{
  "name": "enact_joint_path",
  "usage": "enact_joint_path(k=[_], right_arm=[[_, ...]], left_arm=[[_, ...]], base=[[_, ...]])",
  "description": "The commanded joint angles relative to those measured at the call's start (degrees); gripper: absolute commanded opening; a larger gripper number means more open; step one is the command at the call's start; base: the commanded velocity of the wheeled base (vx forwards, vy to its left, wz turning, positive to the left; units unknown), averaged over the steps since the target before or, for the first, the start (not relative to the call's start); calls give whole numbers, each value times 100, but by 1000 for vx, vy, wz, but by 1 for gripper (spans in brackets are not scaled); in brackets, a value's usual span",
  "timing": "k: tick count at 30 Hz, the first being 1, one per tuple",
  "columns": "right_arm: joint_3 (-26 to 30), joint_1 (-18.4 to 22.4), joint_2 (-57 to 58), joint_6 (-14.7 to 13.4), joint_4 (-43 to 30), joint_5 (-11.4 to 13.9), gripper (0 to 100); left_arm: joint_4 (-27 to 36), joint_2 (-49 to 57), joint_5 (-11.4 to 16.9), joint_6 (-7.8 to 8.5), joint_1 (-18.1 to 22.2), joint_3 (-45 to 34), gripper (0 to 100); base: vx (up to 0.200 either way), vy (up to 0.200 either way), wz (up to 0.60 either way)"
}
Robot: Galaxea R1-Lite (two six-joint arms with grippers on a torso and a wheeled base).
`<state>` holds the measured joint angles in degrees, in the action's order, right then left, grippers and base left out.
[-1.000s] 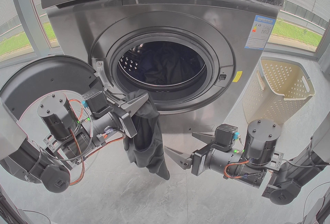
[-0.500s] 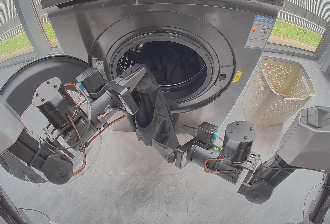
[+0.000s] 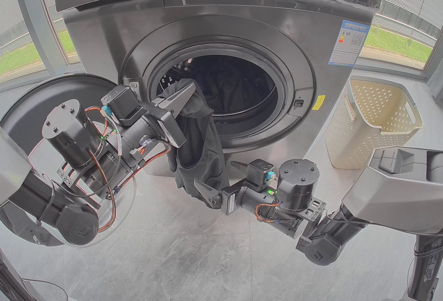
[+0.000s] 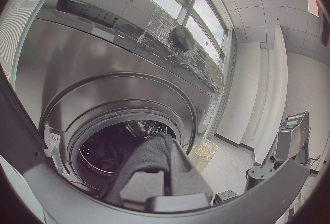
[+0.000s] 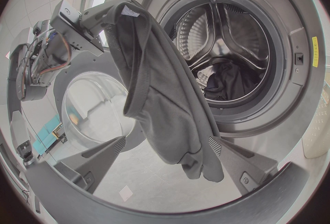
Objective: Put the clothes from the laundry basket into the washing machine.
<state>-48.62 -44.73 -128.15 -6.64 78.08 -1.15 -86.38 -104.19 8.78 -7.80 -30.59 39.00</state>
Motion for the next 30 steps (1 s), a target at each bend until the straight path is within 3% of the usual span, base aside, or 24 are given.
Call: enact_joint_path(k=[1, 8, 9, 17, 24, 30], right_arm=[[-421, 17, -351, -4, -30, 0, 100], [-886, 17, -624, -4, 23, 0, 100], [-948, 17, -659, -4, 41, -8, 0], [-1036, 25, -633, -12, 102, -35, 0], [-157, 52, 308, -12, 85, -44, 0], [458, 316, 1275, -4, -3, 18, 0]], left_arm=[[-1, 22, 1, -11, 0, 3, 0], [-37, 22, 1, -11, 0, -6, 0], [-37, 22, 1, -11, 0, -6, 0], [-37, 4, 1, -64, 35, -6, 0], [-37, -31, -8, -64, 105, -15, 0], [-37, -48, 1, -64, 158, -41, 0]], base=[[0, 0, 0], [0, 0, 0], [0, 0, 0], [0, 0, 0], [0, 0, 0], [0, 0, 0]])
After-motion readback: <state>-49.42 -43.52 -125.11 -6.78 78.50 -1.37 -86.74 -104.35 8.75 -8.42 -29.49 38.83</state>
